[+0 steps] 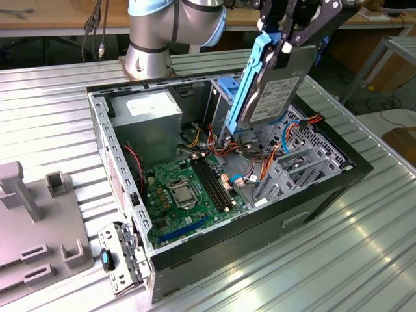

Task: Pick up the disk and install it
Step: 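Insert the disk into the insertion slot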

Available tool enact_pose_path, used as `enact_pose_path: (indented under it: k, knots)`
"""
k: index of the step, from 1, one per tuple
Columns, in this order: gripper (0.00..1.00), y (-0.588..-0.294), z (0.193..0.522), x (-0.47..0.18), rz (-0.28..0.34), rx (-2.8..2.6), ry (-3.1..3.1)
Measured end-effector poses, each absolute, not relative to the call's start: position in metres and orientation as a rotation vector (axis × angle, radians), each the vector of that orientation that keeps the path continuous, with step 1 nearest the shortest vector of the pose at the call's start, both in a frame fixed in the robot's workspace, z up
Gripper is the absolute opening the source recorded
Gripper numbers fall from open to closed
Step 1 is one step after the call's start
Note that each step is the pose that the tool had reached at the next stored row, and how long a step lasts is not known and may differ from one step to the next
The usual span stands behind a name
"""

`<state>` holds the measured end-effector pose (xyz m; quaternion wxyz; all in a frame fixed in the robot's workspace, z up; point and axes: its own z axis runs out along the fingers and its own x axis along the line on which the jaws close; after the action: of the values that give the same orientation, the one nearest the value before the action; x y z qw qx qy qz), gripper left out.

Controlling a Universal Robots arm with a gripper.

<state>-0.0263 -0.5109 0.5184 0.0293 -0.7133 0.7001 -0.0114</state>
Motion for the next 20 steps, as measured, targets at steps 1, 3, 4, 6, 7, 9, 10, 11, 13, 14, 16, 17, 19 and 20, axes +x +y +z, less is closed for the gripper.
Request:
enact_pose_path:
  k: [1, 3, 4, 6, 7, 9, 10, 11, 13, 14, 16, 17, 19, 20]
  knots:
    - [0.37, -0.512, 0.518, -0.022, -0.036, -2.2, 2.16]
    - [0.37, -0.521, 0.517, -0.02, -0.035, -2.2, 2.159]
    - [0.37, -0.525, 0.516, -0.02, -0.035, -2.2, 2.16]
    - [0.37, -0.535, 0.515, -0.019, -0.035, -2.2, 2.159]
    - [0.37, -0.539, 0.514, -0.018, -0.035, -2.2, 2.16]
    - [0.37, -0.544, 0.512, -0.013, -0.034, -2.2, 2.16]
    - [0.37, -0.546, 0.511, -0.006, -0.034, -2.2, 2.16]
    - [0.37, -0.546, 0.511, -0.001, -0.034, -2.201, 2.16]
    - [0.37, -0.546, 0.51, 0.008, -0.032, -2.201, 2.161]
    - [0.37, -0.547, 0.509, 0.012, -0.032, -2.201, 2.161]
    - [0.37, -0.547, 0.506, 0.027, -0.031, -2.202, 2.162]
    - [0.37, -0.547, 0.505, 0.035, -0.03, -2.202, 2.162]
    - [0.37, -0.55, 0.5, 0.042, -0.03, -2.203, 2.162]
    - [0.37, -0.554, 0.498, 0.043, -0.03, -2.203, 2.162]
